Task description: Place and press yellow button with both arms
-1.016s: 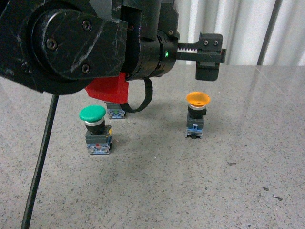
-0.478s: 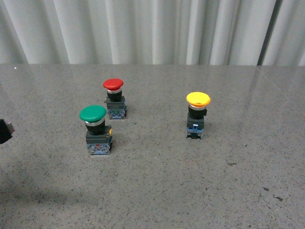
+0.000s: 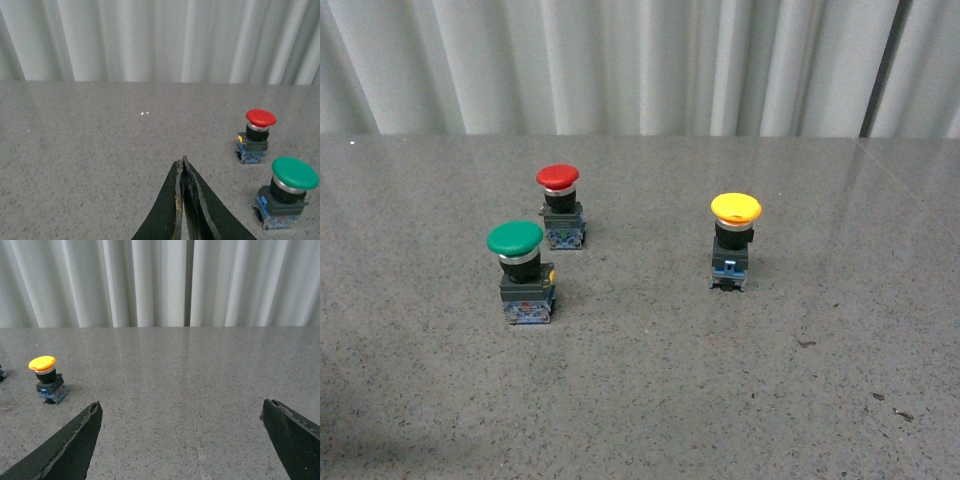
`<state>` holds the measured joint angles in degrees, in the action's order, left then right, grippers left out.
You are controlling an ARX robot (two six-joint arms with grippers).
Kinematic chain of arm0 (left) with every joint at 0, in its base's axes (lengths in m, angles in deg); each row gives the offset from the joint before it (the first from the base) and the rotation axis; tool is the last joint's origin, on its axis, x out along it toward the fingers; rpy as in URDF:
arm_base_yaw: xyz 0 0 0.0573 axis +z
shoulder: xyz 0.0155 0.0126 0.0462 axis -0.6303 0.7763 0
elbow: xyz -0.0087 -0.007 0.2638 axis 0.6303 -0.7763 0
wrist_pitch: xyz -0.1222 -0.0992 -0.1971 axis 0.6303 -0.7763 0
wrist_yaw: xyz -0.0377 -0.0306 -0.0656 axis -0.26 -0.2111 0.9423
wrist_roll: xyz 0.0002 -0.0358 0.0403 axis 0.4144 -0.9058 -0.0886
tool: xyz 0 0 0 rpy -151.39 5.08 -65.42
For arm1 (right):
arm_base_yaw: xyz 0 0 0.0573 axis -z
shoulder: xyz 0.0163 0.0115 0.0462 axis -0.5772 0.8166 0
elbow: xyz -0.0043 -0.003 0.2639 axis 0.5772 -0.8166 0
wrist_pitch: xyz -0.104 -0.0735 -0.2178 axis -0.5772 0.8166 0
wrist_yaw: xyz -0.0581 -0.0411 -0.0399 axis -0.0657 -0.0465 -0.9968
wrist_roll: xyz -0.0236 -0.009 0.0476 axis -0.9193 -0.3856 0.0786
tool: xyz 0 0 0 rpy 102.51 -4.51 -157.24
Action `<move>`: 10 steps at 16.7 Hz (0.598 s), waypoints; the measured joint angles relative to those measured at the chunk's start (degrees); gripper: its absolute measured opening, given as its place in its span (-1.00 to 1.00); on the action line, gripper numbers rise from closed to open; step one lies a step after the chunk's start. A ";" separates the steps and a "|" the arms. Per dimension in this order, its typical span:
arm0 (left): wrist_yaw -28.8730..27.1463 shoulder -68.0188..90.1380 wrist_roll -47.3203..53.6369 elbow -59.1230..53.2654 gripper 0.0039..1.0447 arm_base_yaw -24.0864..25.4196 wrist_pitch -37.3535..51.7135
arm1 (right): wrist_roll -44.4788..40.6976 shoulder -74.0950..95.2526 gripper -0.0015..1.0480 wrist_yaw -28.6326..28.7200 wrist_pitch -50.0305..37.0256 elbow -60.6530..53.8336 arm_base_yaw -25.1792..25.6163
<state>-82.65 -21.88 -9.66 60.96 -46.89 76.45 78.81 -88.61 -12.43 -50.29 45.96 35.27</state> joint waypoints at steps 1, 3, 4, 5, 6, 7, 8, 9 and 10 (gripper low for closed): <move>0.42 -1.79 0.00 -0.81 -0.97 0.59 -1.36 | 0.00 0.00 0.87 0.00 0.00 0.00 0.00; 2.12 -8.70 0.00 -2.69 -0.97 2.12 -5.84 | 0.00 0.00 0.87 0.00 0.00 0.00 0.00; 2.75 -11.65 0.02 -3.26 -0.97 2.60 -8.09 | 0.00 0.00 0.87 0.00 0.00 0.00 0.00; 3.67 -14.01 0.02 -3.76 -0.97 3.32 -10.01 | 0.00 0.00 0.87 0.00 0.00 0.00 0.00; 6.56 -16.02 0.04 -4.13 -0.97 5.55 -11.78 | 0.00 0.00 0.87 0.00 0.00 0.00 0.00; 7.34 -17.84 0.02 -4.52 -0.97 7.43 -13.22 | 0.00 0.00 0.87 0.00 -0.02 0.00 0.00; 7.04 -20.13 0.00 -4.83 -0.97 8.20 -15.19 | 0.00 0.00 0.87 -0.02 0.00 0.00 0.00; 7.58 -22.40 0.00 -5.07 -0.97 8.02 -16.81 | 0.00 0.00 0.87 0.00 0.00 0.00 0.00; 8.00 -27.19 0.00 -5.31 -0.97 7.65 -21.44 | 0.00 0.00 0.87 0.00 0.00 0.00 0.00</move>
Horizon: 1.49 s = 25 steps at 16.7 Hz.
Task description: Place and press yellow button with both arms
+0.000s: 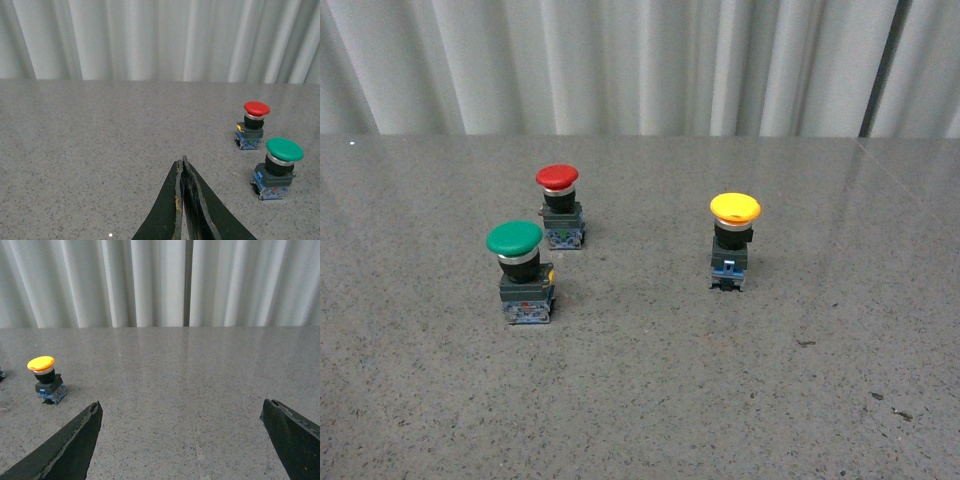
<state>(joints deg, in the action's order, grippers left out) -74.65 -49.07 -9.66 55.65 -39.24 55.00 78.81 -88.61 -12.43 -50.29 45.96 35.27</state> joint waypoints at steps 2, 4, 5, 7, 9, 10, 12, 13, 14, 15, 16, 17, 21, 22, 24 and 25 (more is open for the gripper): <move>-0.02 -4.94 0.00 -0.02 -0.97 0.00 -4.15 | 0.00 0.00 0.87 0.00 0.00 0.00 0.00; -0.02 -9.27 0.00 -0.02 -0.97 0.00 -8.13 | 0.00 0.00 0.87 0.00 0.00 0.00 0.00; 0.00 -10.95 0.00 -0.02 -0.97 0.00 -9.75 | 0.00 0.00 0.87 0.00 0.00 0.00 0.00; -0.02 -14.69 0.00 -0.02 -0.97 0.00 -13.27 | 0.00 0.00 0.87 0.00 0.00 0.00 0.00; -0.02 -17.88 0.00 -0.02 -0.97 0.00 -16.44 | 0.00 0.00 0.87 0.00 0.00 0.00 0.00; -0.02 -19.34 0.00 -0.02 -0.97 0.00 -17.75 | 0.00 0.00 0.87 0.00 -0.02 0.00 0.00; -0.02 -22.01 0.00 -0.02 -0.97 0.00 -20.33 | 0.00 0.00 0.87 0.00 0.00 0.00 0.00; -0.02 -23.15 0.00 -0.04 -0.97 0.00 -21.57 | 0.00 0.00 0.87 0.00 0.00 0.00 0.00; -0.02 -24.22 0.02 -0.04 -0.97 0.00 -22.69 | 0.00 0.00 0.87 0.00 0.00 0.00 0.00; 0.00 -25.16 0.02 -0.02 -0.97 0.00 -23.54 | 0.00 0.00 0.87 0.00 0.00 0.00 0.00; -0.02 -26.14 0.02 -0.02 -0.97 0.00 -24.33 | 0.00 0.00 0.87 0.00 0.00 0.00 0.00; -0.02 -26.99 0.00 -0.02 -0.97 0.00 -25.42 | 0.00 0.00 0.87 0.00 0.00 0.00 0.00; 0.02 -35.89 0.02 -0.02 -0.97 0.00 -37.55 | 0.00 0.00 0.87 -0.02 0.00 0.00 0.00; 0.07 -37.90 0.00 0.00 -0.97 0.00 -36.02 | 0.00 0.00 0.87 0.00 0.02 0.00 0.00; -0.02 -37.88 0.02 -0.02 -0.97 0.00 -37.48 | 0.00 0.00 0.87 0.00 -0.07 0.00 0.00; -0.02 -37.90 0.00 -0.02 -0.97 0.00 -37.09 | 0.00 0.00 0.87 -0.02 0.02 0.00 0.00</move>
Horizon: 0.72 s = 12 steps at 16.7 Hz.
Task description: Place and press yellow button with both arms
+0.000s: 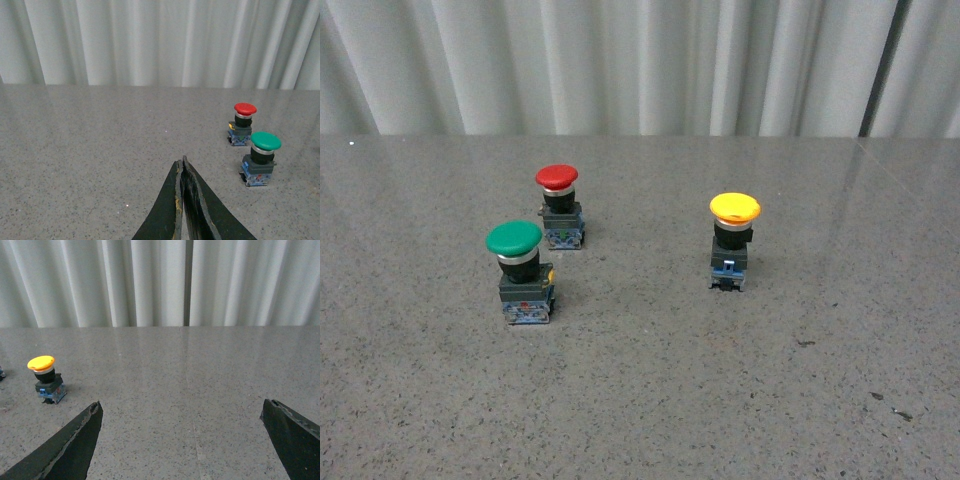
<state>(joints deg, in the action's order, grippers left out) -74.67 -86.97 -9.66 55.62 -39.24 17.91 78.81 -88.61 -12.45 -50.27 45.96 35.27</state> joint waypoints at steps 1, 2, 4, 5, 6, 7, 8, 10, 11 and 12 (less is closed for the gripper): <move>0.02 0.02 0.00 0.00 -0.90 0.00 -0.13 | 0.00 0.00 0.87 0.02 -0.04 0.00 0.00; 0.00 0.02 0.00 0.00 -0.69 0.00 -0.11 | 0.00 0.00 0.87 0.02 -0.04 0.00 0.00; 0.00 0.02 0.00 0.00 -0.28 0.00 -0.13 | 0.00 0.00 0.87 0.02 -0.02 0.00 0.00; 0.00 0.02 0.00 0.00 -0.07 0.00 -0.11 | 0.00 0.00 0.87 0.02 -0.04 0.00 0.00; 0.00 0.02 0.00 0.00 0.14 0.00 -0.11 | 0.00 0.00 0.87 0.02 -0.04 0.00 0.00; 0.00 0.02 0.00 0.00 0.35 0.00 -0.11 | 0.00 0.00 0.87 0.02 -0.02 0.00 0.00; 0.00 0.02 0.00 0.00 0.55 0.00 -0.11 | 0.00 0.00 0.87 0.02 -0.02 0.00 0.00; 0.04 0.02 0.07 0.00 0.92 0.00 -0.09 | 2.58 8.92 0.87 3.61 0.94 3.04 -0.61; 0.00 0.02 0.00 0.00 0.86 0.00 -0.07 | 3.08 17.25 0.87 2.97 -5.31 6.58 -3.04; 0.00 0.02 0.02 0.00 0.88 0.00 -0.09 | 2.73 24.81 0.87 1.57 -12.63 10.82 -6.10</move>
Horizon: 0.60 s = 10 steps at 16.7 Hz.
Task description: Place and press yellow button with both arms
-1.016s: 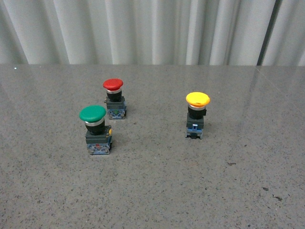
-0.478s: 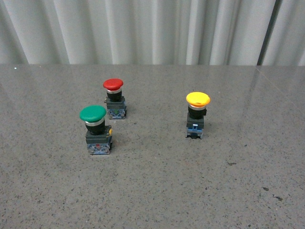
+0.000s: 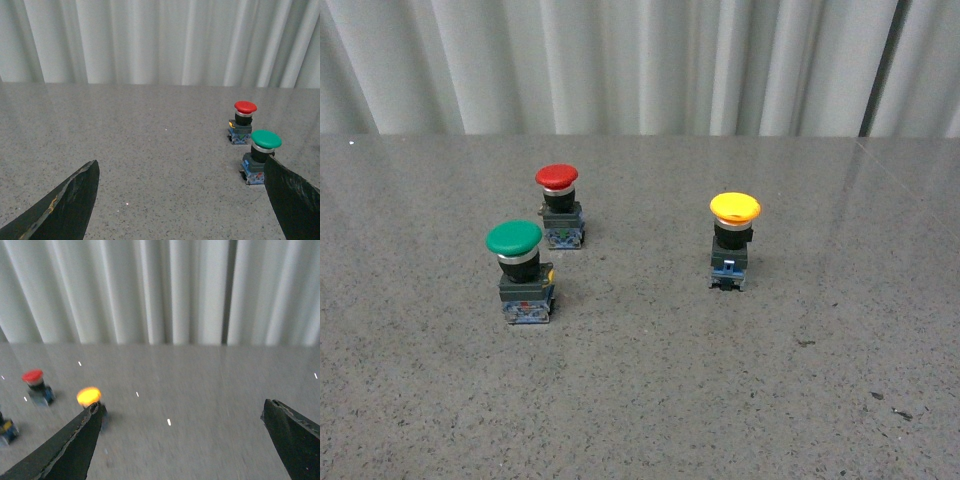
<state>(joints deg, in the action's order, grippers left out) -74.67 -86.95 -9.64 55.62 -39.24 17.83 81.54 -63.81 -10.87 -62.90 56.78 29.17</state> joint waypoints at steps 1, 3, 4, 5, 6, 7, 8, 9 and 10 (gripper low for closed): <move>-0.02 0.00 0.00 0.00 0.88 0.00 0.00 | -0.28 7.74 0.87 -1.01 -7.04 4.48 -2.75; 0.00 0.00 -0.02 0.00 0.88 0.00 0.00 | -1.66 26.21 0.87 -3.26 -17.20 13.62 -8.35; 0.02 0.00 -0.02 0.00 0.88 0.00 0.00 | -1.64 34.60 0.87 -3.32 -19.47 17.70 -10.47; 0.00 0.00 0.00 0.00 0.88 0.00 0.00 | -1.60 42.34 0.87 -3.56 -19.85 21.97 -12.02; 0.00 0.00 -0.02 0.00 0.88 0.00 0.00 | -1.66 49.18 0.87 -4.52 -19.89 26.40 -13.42; 0.00 0.00 0.00 0.00 0.88 0.00 0.00 | -1.73 55.15 0.87 -5.66 -19.10 31.04 -14.47; 0.00 0.00 0.00 0.00 0.88 0.00 0.00 | -1.70 60.17 0.87 -6.25 -17.68 35.12 -15.50; 0.00 0.00 0.00 0.00 0.88 0.00 0.00 | -1.62 64.08 0.87 -7.43 -15.63 38.27 -16.26; 0.00 0.00 -0.02 0.00 0.88 0.00 0.00 | -1.66 66.97 0.87 -7.85 -14.53 40.41 -17.22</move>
<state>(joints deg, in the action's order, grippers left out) -74.67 -86.95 -9.66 55.62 -39.24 17.83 79.88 3.16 -18.72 -77.44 97.20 11.95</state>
